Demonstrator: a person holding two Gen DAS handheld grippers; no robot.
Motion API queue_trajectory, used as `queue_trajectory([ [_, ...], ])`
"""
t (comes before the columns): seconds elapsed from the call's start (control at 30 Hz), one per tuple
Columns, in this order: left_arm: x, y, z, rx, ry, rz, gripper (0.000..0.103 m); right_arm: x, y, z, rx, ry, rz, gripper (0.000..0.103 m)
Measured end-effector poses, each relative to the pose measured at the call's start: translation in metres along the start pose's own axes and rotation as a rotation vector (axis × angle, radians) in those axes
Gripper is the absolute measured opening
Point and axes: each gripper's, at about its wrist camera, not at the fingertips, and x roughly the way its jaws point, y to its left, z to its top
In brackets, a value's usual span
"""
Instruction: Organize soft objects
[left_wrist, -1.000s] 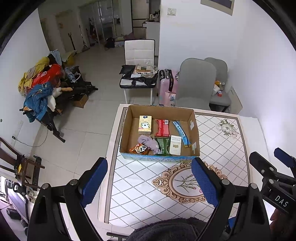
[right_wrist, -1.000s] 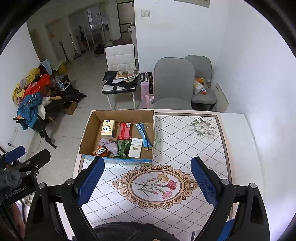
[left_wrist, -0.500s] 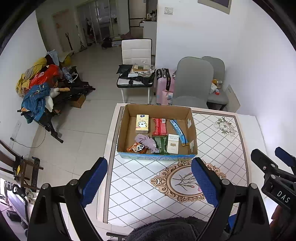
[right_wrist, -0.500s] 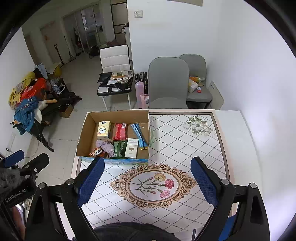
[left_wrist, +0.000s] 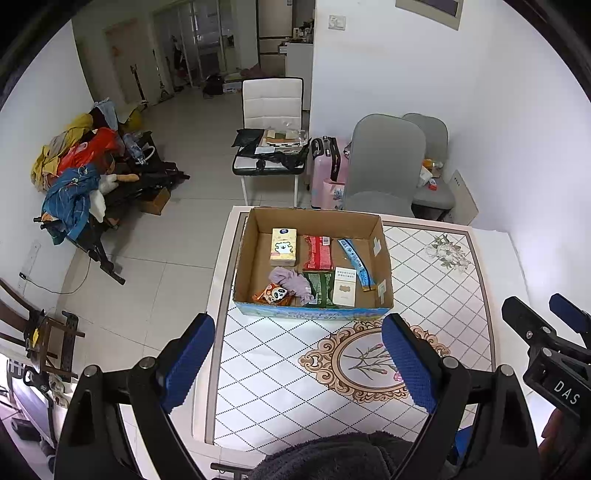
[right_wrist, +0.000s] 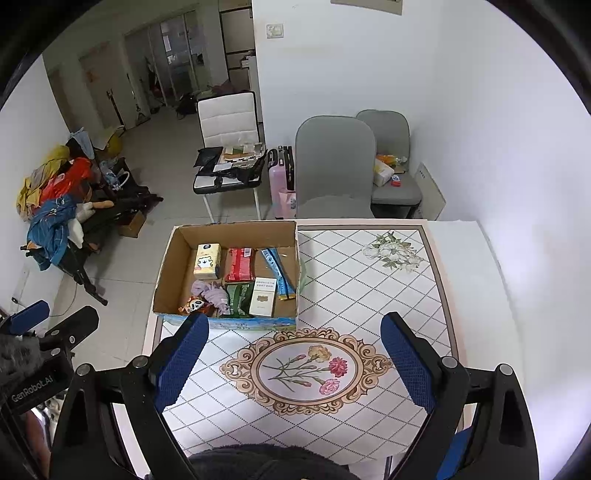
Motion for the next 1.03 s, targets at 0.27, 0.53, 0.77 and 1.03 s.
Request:
queue_trajectory([
  [0.27, 0.0003, -0.0005, 0.0002, -0.001, 0.001, -0.001, 0.093, -0.0003, 0.0003, 0.0008, 0.006, 0.002, 0.002, 0.096],
  [0.53, -0.0003, -0.0003, -0.0004, -0.003, 0.002, -0.003, 0.093, -0.0003, 0.0003, 0.0003, 0.008, 0.002, 0.006, 0.096],
  [0.77, 0.0004, -0.0025, -0.0013, -0.004, 0.003, -0.004, 0.093, 0.0009, -0.0008, -0.0001, 0.012, -0.001, 0.004, 0.096],
  [1.03, 0.0010, -0.0056, -0.0022, -0.004, 0.002, -0.011, 0.093, 0.0013, -0.0014, 0.0000, 0.013, -0.001, 0.005, 0.096],
])
